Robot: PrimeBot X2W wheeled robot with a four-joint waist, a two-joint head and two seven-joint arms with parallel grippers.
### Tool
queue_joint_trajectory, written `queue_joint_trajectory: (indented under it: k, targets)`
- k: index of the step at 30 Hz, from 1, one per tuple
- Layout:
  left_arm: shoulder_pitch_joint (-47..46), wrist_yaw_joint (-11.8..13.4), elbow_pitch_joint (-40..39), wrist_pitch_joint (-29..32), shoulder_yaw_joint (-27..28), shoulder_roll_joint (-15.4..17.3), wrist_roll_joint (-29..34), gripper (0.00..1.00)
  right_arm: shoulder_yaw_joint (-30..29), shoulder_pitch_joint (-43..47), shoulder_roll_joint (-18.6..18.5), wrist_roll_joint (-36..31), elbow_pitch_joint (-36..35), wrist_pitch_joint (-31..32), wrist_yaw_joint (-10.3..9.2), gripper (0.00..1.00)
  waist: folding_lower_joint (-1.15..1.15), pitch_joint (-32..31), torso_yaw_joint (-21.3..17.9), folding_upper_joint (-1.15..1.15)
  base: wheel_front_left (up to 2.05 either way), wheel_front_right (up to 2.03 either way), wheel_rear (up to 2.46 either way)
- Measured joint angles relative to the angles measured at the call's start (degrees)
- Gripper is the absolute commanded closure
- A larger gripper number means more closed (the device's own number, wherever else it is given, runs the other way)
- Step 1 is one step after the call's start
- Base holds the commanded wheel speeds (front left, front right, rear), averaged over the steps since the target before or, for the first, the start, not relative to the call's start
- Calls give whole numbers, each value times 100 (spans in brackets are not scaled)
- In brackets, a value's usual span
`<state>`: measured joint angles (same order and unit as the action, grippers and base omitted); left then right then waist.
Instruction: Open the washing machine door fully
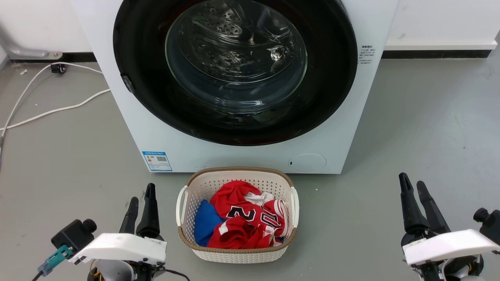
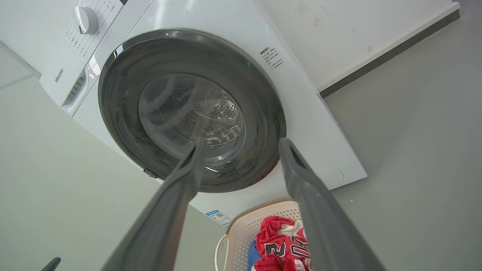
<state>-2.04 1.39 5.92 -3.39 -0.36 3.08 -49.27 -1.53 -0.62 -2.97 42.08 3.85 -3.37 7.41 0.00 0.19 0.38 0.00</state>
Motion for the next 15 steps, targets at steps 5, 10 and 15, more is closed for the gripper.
queue_joint_trajectory:
  k: [5, 10, 15]
  targets:
    - [46, 129, -51, -93, -155, 63, 464, 0, 31, 68, 0, -536, -64, -98, 0, 0, 0, -8, 4, 0, 0, 0, 0]
    - [48, 274, -118, -189, -308, 158, 843, 0, 56, 71, 0, -1083, -167, -177, 0, 0, 0, -7, 8, 0, 0, 0, 0]
    - [61, 368, -187, -269, -465, 214, 1182, 0, 74, 115, 0, -1497, -226, -275, 0, 0, 0, -7, 7, 0, 0, 0, 0]
